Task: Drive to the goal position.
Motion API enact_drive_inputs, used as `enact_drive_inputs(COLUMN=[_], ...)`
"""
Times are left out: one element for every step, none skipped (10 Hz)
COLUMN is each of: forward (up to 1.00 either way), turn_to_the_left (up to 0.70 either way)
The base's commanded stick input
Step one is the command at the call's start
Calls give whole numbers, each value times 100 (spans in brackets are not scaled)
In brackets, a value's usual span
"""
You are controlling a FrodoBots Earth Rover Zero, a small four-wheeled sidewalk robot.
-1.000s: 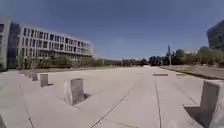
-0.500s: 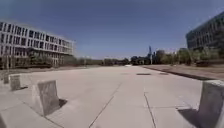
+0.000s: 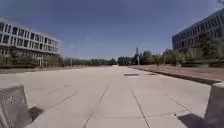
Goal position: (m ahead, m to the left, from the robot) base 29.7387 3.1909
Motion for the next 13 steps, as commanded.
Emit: enact_drive_inputs(forward=[70,70,70,70,70,70,70,70,70,70,70,70,70], turn_to_the_left=[1,1,1,1,1,1,1,1,1,1,1,1,1])
